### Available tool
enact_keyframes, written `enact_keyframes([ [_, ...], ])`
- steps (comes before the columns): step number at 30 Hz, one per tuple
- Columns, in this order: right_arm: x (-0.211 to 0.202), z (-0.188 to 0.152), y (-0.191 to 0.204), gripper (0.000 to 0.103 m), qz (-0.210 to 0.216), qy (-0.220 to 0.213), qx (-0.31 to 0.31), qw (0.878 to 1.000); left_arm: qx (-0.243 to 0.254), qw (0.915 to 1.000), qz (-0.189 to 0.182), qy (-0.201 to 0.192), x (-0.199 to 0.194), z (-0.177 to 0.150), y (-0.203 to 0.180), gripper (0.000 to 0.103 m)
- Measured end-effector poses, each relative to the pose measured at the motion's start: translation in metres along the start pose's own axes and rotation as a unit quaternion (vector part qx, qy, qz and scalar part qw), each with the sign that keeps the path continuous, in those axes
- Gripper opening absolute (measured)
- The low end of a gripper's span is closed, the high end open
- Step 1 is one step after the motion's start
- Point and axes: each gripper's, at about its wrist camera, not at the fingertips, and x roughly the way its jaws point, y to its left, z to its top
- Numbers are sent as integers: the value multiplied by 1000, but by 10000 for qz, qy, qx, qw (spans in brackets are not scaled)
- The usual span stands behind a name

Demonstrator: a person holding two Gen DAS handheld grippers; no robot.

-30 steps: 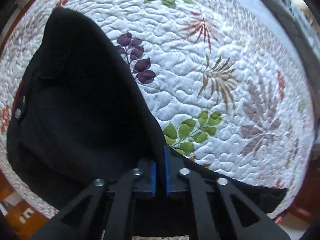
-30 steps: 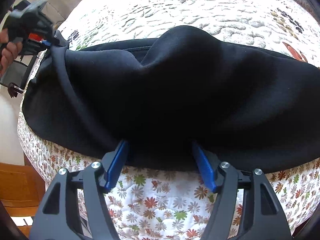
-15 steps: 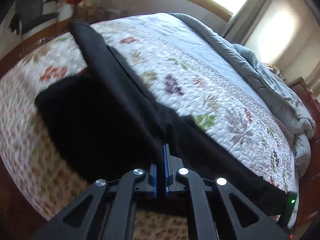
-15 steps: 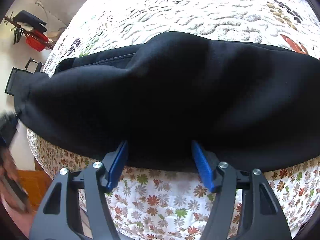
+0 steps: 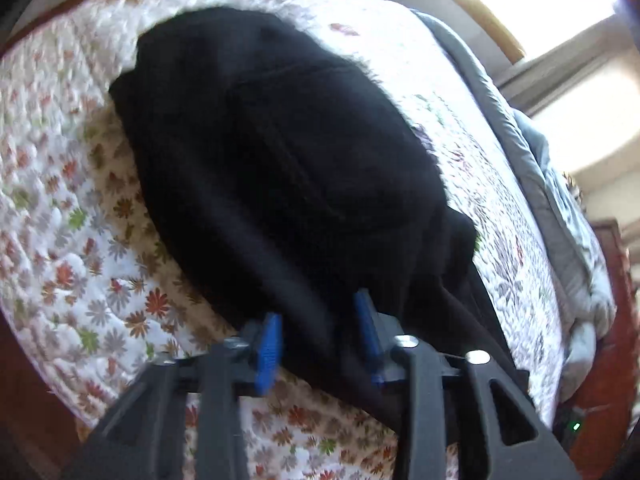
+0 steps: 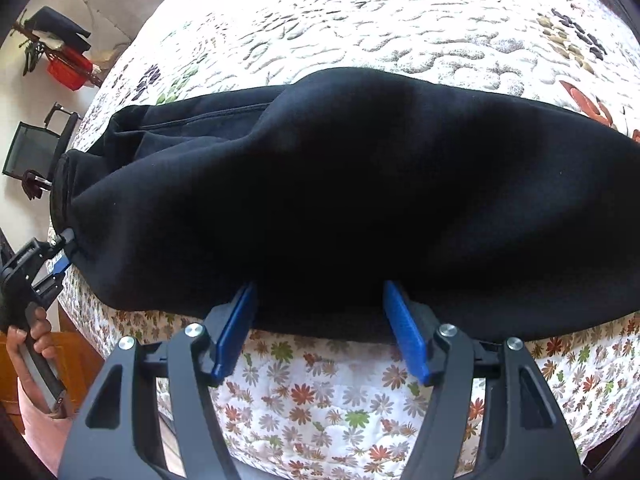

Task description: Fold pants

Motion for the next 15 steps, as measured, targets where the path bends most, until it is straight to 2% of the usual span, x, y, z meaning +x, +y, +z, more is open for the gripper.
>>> enact_keyframes([
  [2,4,4,3,66,-96,1,-18,10000,-197,9997,48,124,14,1,10,11],
  [4,7,5,7,69,-146,-16,-86,9999,-124,9999,77,89,17,0,9,11],
  [8,2,5,10,69,-114,-69,-141,9998,285,9989,381,12,3,-8,-13,13],
  [11,-13,3,0,69,-6,-182,22,9998,574,9960,686,-64,-18,-18,-28,21],
  [15,-42,0,-23,69,-113,-472,190,9986,1064,9912,698,-358,-50,-34,-61,21],
])
